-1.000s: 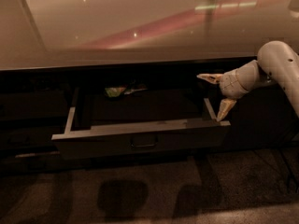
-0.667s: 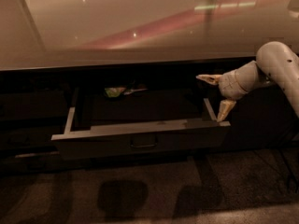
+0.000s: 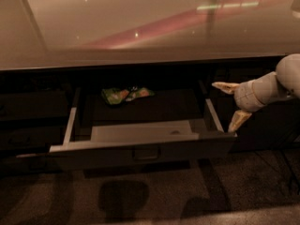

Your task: Open top drawer

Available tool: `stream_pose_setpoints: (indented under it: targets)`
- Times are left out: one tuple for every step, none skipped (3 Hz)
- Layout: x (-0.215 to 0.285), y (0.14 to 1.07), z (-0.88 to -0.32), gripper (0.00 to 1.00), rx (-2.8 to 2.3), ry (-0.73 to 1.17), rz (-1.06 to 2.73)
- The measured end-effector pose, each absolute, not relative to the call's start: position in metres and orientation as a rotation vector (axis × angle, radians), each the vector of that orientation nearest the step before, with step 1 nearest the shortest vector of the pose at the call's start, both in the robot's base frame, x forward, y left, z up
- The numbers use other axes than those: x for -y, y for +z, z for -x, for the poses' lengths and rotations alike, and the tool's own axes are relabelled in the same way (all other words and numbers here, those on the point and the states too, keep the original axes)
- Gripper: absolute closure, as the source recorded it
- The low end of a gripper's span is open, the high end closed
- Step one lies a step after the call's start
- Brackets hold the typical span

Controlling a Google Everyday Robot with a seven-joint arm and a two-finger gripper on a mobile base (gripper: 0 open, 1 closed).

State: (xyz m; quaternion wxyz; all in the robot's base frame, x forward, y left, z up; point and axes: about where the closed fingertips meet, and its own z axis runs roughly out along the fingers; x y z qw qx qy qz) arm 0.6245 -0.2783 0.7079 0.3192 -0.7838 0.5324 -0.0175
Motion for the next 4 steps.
stream_pose_setpoints:
  targets:
    - [0.277,0.685,-0.595,0.0,-1.426,-0.006,2.077]
    - [0.289,0.65,-0.529,0.0,-1.513,0.037,2.061]
    - [0.289,0.649,-0.528,0.0,-1.516,0.041,2.062]
    - [0.282,0.619,-0.487,0.0,-1.542,0.119,2.094]
